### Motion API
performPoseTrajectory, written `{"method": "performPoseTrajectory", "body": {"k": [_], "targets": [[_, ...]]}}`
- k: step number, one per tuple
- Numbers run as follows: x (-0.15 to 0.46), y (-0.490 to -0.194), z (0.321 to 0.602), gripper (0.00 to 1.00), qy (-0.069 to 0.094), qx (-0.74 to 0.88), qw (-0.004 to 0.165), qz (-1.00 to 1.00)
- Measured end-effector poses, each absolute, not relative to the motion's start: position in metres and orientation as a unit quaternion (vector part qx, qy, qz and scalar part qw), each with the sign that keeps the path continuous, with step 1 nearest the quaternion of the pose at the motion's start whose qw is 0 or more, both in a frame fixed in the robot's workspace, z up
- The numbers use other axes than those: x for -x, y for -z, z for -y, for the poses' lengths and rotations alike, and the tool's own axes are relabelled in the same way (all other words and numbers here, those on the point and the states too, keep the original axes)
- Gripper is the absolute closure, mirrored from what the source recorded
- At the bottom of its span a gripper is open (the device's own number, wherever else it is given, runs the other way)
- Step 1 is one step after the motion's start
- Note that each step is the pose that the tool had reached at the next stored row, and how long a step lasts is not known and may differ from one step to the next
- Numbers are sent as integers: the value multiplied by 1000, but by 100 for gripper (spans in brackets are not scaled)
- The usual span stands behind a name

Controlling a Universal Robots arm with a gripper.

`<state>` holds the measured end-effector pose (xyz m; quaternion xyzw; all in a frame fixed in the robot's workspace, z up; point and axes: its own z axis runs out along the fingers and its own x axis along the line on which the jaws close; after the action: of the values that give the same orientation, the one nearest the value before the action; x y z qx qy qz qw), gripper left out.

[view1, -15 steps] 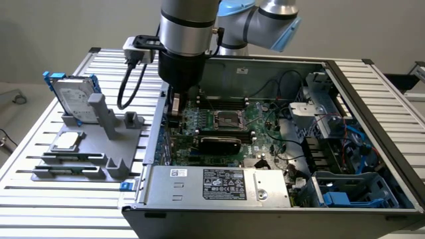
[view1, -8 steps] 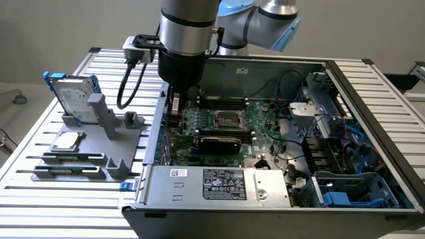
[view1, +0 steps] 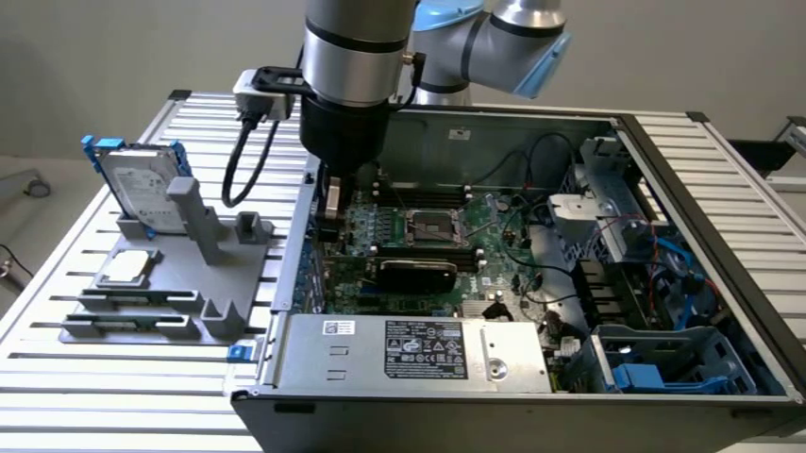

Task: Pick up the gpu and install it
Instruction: 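Press down on the gpu until it lock into place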

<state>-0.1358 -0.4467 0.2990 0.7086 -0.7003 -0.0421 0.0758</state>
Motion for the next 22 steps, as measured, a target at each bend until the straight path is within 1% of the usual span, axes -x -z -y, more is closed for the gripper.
{"method": "performPoseTrajectory", "body": {"k": [22], "targets": [[136,-295,445,89,41,-705,77,704]]}}
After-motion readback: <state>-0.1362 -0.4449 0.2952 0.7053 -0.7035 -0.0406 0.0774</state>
